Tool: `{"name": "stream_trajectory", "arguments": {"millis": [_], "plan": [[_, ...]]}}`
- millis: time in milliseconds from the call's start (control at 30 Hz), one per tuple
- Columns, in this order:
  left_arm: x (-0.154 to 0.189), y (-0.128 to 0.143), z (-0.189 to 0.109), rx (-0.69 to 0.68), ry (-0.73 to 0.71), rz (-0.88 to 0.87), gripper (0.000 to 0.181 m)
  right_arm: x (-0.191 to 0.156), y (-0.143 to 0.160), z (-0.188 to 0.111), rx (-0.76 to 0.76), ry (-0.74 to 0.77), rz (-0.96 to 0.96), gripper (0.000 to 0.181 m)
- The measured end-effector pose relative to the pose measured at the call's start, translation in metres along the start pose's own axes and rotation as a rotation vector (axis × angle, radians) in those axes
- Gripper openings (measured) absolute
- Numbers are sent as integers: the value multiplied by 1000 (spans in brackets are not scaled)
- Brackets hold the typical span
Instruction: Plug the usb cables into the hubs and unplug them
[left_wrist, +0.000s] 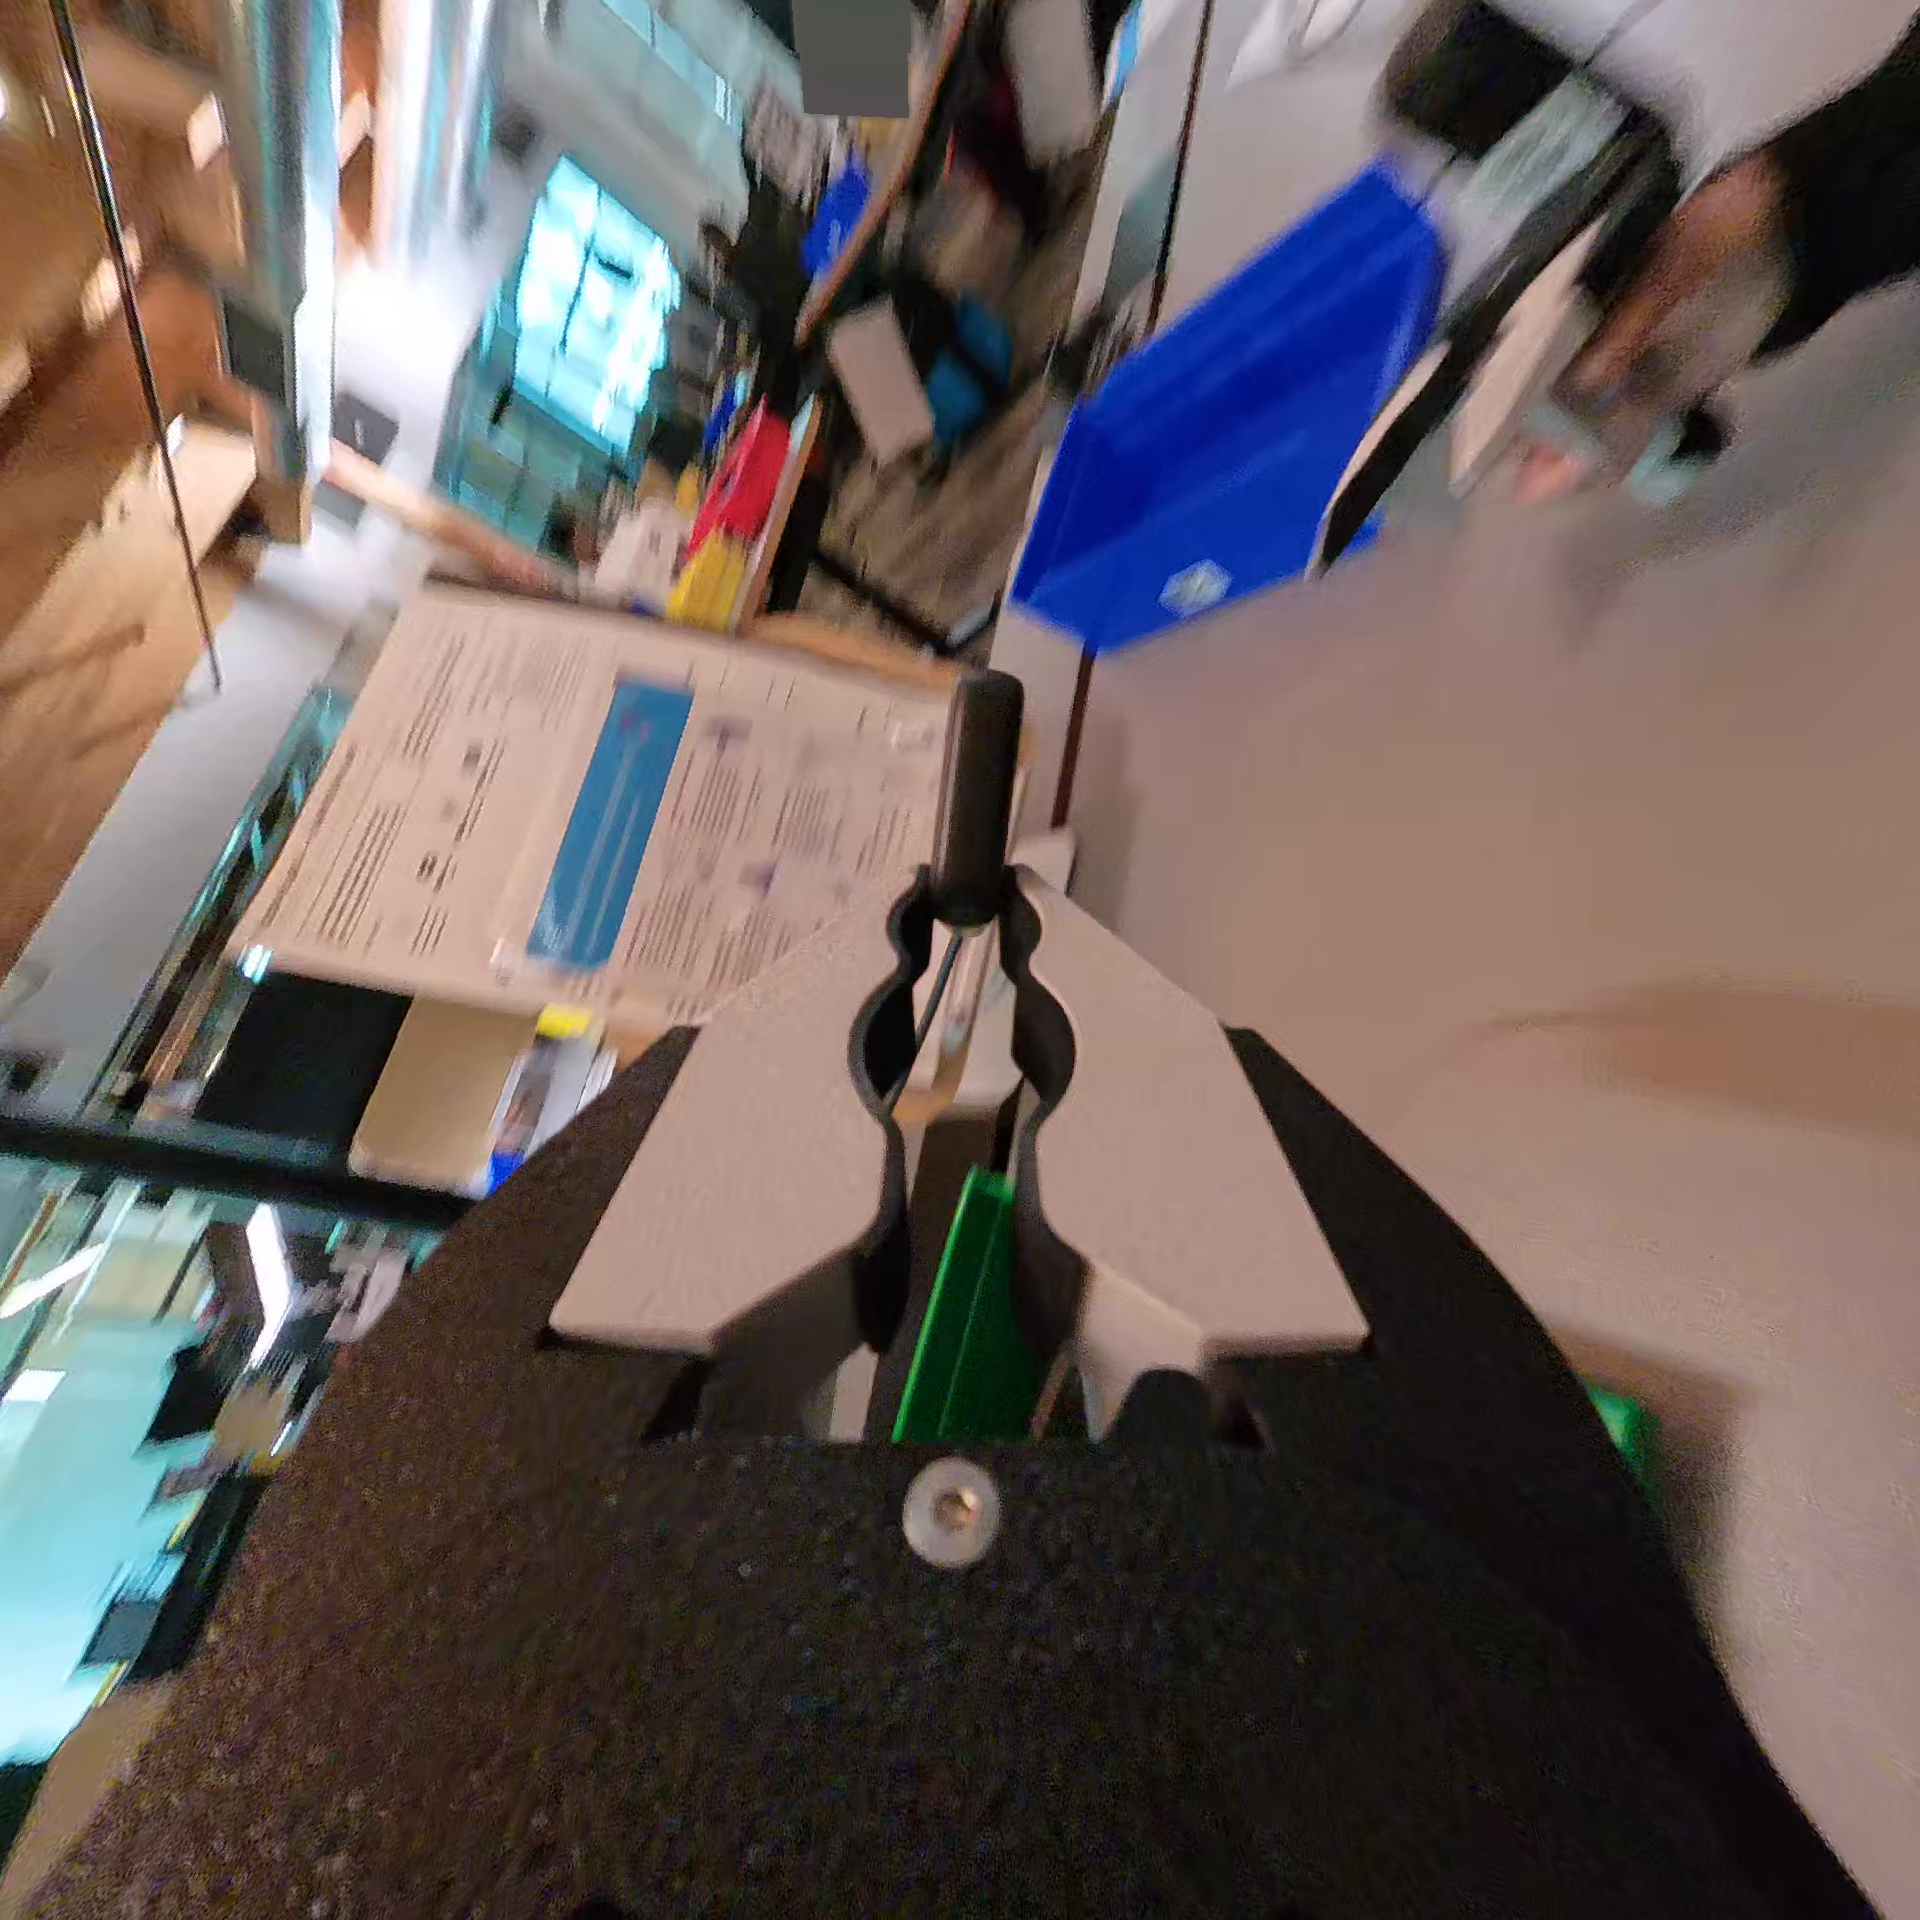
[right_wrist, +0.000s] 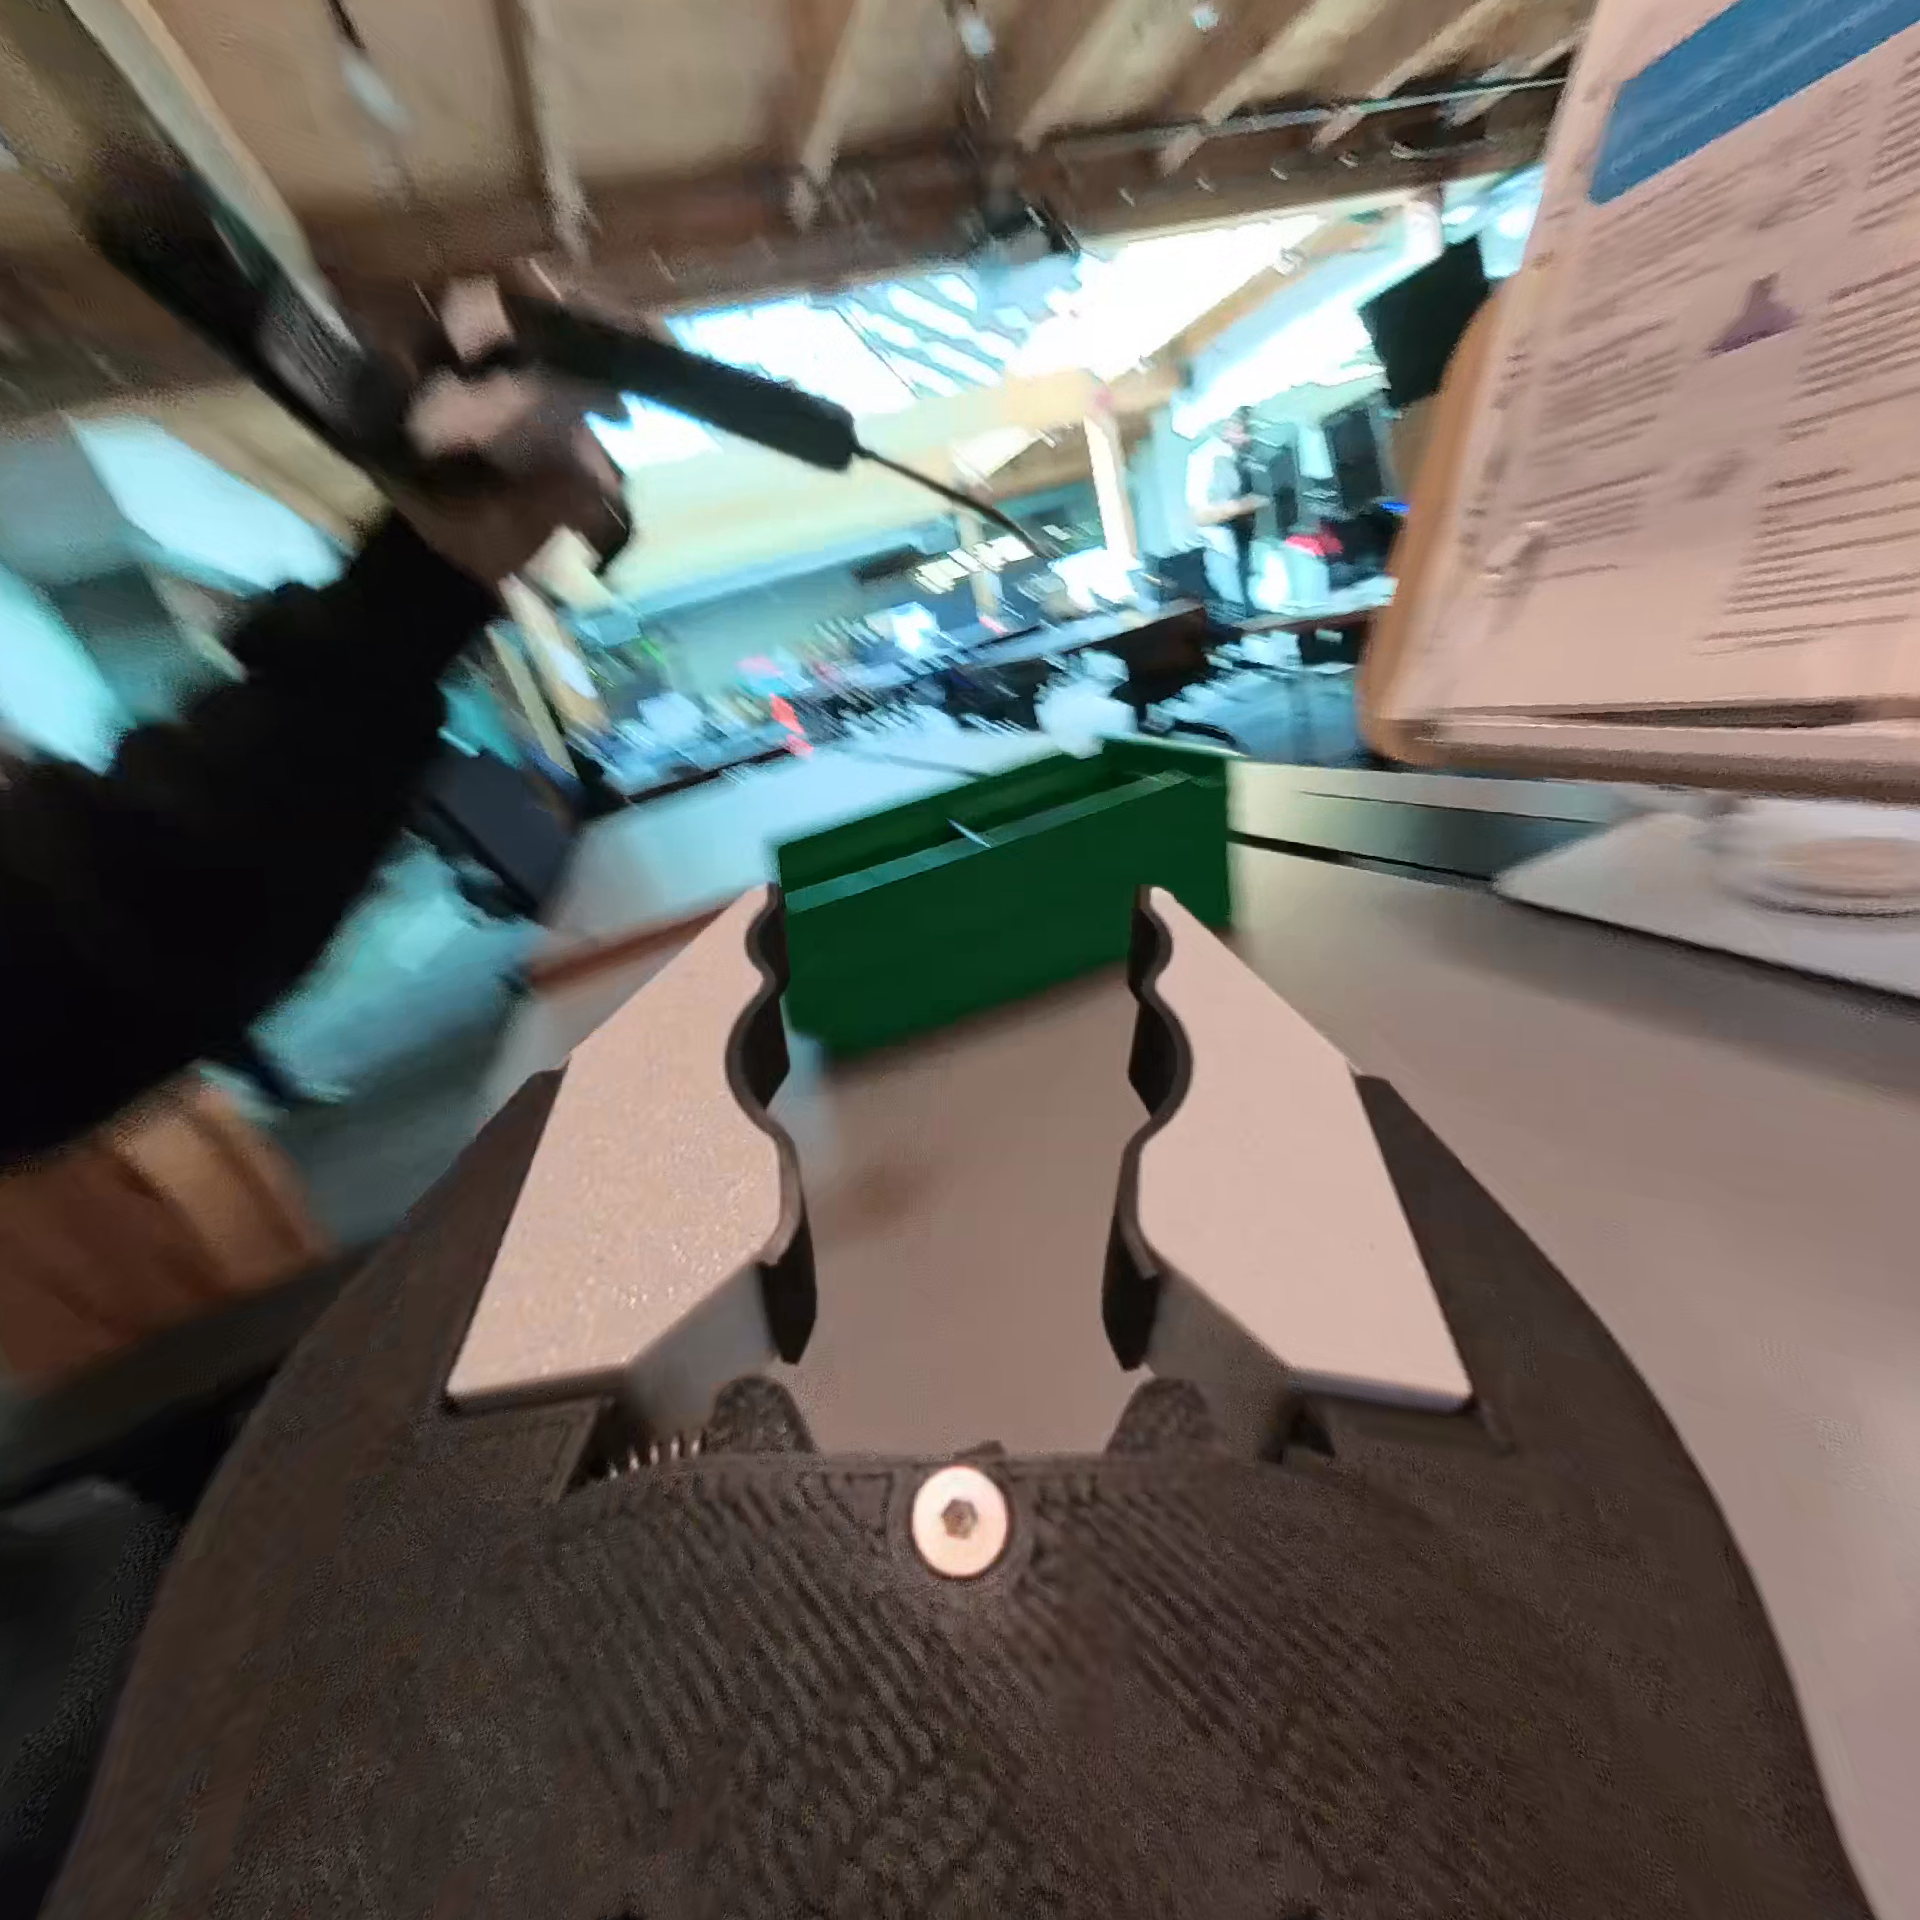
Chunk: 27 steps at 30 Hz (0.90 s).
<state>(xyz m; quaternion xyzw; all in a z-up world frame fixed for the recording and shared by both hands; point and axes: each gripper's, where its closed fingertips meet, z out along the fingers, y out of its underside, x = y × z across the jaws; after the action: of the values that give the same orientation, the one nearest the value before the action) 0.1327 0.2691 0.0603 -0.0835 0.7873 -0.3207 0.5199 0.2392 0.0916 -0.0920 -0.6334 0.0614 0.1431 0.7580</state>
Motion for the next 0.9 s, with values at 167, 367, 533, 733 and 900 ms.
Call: {"name": "stream_trajectory", "arguments": {"millis": [167, 367, 533, 733, 900], "plan": [[52, -59, 19, 335, 50, -69, 9, -58, -21, 15, 116, -348, 428, 79], [96, -72, 48, 560, 97, -181, 9, -83, -32, 25, 207, -482, 737, 82], [121, -72, 69, 631, 177, -252, 9, -81, -20, 35, 188, -492, 853, 82], [134, -68, 84, 624, 223, -266, 9, -72, -24, 29, 290, -577, 975, 47], [120, -49, 94, 586, 116, -451, 26, -65, -27, 26, 320, -490, 779, 47]]}}
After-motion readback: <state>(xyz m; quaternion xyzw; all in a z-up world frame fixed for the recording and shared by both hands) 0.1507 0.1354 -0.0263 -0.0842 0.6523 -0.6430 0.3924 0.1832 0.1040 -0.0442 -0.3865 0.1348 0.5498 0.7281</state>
